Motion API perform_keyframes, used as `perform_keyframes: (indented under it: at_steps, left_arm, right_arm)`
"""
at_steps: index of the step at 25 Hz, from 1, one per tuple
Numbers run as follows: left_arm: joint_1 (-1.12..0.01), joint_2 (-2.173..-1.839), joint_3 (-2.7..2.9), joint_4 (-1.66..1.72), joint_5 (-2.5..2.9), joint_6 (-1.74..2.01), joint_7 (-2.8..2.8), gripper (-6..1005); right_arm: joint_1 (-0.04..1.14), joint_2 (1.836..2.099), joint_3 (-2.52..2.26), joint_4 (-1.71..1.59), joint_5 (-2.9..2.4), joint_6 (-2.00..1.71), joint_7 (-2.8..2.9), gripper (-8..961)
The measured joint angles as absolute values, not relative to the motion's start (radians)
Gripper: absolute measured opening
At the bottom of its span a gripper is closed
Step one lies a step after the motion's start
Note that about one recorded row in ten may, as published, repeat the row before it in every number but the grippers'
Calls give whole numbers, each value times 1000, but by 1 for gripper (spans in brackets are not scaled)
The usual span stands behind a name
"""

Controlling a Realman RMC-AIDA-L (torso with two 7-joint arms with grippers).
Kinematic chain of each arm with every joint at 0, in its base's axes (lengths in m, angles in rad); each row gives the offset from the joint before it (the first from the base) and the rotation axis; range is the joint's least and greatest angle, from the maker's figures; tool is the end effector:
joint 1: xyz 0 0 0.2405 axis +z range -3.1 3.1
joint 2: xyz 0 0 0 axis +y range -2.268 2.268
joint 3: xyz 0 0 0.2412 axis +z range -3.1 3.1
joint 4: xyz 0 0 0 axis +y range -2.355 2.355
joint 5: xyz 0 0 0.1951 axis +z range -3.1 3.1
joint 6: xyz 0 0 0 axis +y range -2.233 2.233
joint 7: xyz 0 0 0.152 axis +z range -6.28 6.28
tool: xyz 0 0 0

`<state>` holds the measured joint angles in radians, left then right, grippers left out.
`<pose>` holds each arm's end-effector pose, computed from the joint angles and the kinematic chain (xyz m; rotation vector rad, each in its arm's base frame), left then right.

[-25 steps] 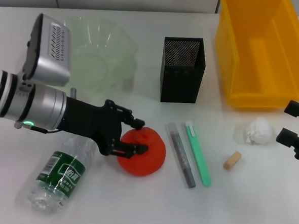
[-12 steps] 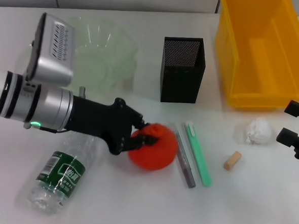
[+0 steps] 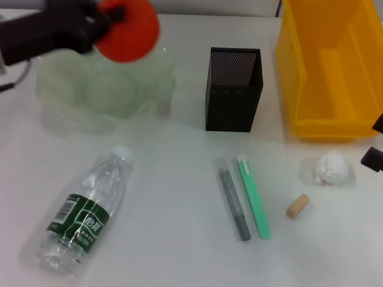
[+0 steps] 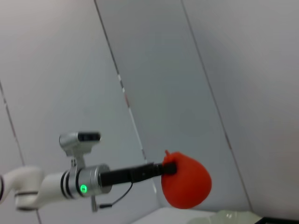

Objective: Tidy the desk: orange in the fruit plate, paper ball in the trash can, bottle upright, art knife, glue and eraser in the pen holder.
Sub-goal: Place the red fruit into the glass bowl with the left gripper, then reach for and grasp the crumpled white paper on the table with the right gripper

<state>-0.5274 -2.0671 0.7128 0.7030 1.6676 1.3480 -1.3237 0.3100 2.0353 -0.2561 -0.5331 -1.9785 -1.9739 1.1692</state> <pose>-0.2246 0.3636 0.0444 -2.3442 -0.5130 -0.8638 0.2840 0.2270 0.0567 -2.4074 0.6134 1.1889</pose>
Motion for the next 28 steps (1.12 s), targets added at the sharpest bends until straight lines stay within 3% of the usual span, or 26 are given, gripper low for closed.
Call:
perform_keyframes:
  at_steps: [9,11,17,19,20,23,28]
  left_arm:
    - [-537,-2070,692,637,1652,1183,-1320,160]
    - [-535,-2070,693,637,1632,1189,-1320,406]
    - [-513,-2060,685,645,1589,1342,-1322,648]
    - [-509,-2054,687,649,1589,1387,-1322,687]
    - [-503,-2025,726,653,1615,1542,-1314,706]
    - [-502,-1998,783,664,1668,1675,-1314,764]
    - [-500,-2000,815,740,1854,1811,-1350,842]
  right_arm:
    - [321,2032,-197,-502,-1974,-1969,1171,767]
    - [333,2032,-178,-502,-1973,-1971,1176,766]
    - [399,2021,-169,-617,-1951,-2015,1342,762]
    - [424,2019,-182,-717,-1953,-2056,1435,761]
    - [442,2019,-217,-846,-1955,-2090,1558,760]
    - [459,2018,-286,-1023,-1961,-2111,1731,758]
    - [505,2027,-518,-1497,-2153,-2115,2089,755]
